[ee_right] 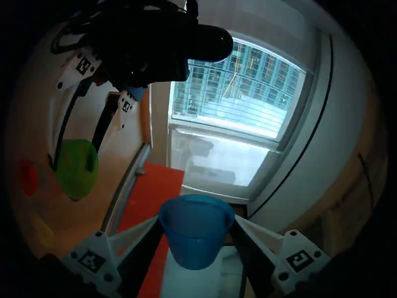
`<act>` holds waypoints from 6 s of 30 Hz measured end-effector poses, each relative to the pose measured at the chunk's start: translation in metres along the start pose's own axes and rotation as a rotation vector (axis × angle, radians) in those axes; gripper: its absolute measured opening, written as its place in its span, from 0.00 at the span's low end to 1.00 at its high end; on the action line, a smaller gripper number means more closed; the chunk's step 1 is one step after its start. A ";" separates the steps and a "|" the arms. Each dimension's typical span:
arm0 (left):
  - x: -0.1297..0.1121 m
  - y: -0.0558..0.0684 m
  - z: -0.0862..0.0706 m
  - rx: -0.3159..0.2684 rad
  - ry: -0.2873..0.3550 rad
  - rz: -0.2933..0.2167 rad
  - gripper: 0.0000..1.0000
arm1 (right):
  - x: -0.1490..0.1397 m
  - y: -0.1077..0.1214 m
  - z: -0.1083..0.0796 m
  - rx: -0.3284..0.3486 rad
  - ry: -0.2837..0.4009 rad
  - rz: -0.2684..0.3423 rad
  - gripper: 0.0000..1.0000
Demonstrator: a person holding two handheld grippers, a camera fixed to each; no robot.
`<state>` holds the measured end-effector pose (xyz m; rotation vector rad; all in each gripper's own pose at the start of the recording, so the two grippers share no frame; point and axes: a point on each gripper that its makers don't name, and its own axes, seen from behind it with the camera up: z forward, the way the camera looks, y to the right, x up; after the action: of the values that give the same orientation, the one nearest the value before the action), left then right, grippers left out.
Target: Pour water
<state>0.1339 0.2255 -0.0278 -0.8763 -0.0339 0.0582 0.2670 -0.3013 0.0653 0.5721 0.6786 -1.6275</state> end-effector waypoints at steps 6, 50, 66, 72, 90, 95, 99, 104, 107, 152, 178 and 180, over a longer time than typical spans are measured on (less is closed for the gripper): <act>0.001 0.000 0.000 0.004 0.000 0.003 0.85 | -0.002 0.000 -0.001 0.001 -0.003 0.031 0.90; 0.019 -0.005 -0.008 0.034 0.021 0.039 0.85 | 0.044 0.022 -0.047 0.129 0.188 1.446 0.90; 0.021 -0.011 -0.013 0.055 0.017 0.046 0.85 | 0.042 0.016 -0.054 0.167 0.176 1.616 0.90; 0.018 -0.018 -0.014 0.072 0.010 0.049 0.85 | 0.030 0.005 -0.062 0.159 0.138 1.626 0.90; 0.013 -0.029 -0.017 0.089 -0.008 0.047 0.85 | 0.004 -0.030 -0.084 0.191 0.040 1.661 0.92; 0.011 -0.031 -0.018 0.091 -0.020 0.051 0.85 | -0.002 -0.043 -0.089 0.193 0.012 1.646 0.92; 0.010 -0.032 -0.018 0.092 -0.028 0.055 0.85 | -0.007 -0.053 -0.094 0.193 -0.013 1.643 0.92; 0.006 -0.034 -0.018 0.093 -0.045 0.062 0.85 | -0.012 -0.064 -0.103 0.197 -0.032 1.648 0.93; 0.003 -0.035 -0.018 0.092 -0.057 0.066 0.85 | -0.015 -0.073 -0.109 0.201 -0.051 1.648 0.93; -0.107 -0.035 0.004 0.012 -0.396 0.052 0.85 | -0.038 -0.231 -0.156 0.394 -0.272 1.672 0.93; -0.168 -0.030 0.012 -0.052 -0.552 0.042 0.85 | -0.028 -0.318 -0.165 0.565 -0.384 1.631 0.93; -0.172 -0.031 0.013 -0.055 -0.558 0.037 0.85 | -0.028 -0.322 -0.165 0.570 -0.390 1.632 0.93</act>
<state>-0.0373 0.2049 0.0033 -0.8940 -0.5428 0.3369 -0.0479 -0.1302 0.0054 0.8261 -0.5610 -0.2742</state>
